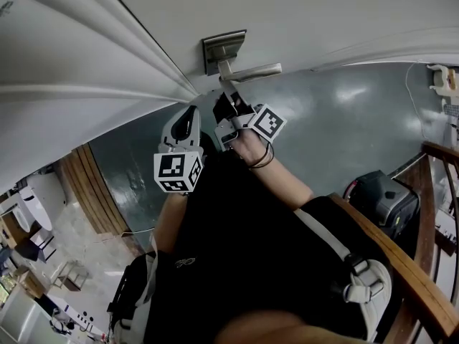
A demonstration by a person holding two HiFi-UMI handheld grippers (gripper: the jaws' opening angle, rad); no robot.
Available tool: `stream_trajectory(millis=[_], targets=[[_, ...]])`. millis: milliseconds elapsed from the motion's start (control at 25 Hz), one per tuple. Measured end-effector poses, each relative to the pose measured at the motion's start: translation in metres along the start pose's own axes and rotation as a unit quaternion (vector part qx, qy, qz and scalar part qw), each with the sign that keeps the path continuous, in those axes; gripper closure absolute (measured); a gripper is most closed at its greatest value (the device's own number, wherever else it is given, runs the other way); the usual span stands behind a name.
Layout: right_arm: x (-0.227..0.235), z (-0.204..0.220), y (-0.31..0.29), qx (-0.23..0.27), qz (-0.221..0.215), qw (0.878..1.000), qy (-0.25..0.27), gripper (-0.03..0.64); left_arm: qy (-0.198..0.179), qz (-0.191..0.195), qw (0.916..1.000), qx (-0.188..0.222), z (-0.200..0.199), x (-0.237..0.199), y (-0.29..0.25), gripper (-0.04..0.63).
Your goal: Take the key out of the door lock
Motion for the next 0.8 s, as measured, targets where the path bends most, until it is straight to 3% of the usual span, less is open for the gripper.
stream_trajectory(millis=[800], targets=[[-0.006, 0.009, 0.025, -0.028, -0.010, 0.999, 0.013, 0.588, -0.006, -0.012, 0.9999, 0.006, 0.008, 0.015, 0.020, 0.566]])
Point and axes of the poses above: the fingertips, and each gripper's own axes: y backward along the fingers, x to its right, z out of its underside, the point moved 9 cm from there along y, backward along the fingers, and after that the axes turned 7 degrees about y, right-handed, at the moved point
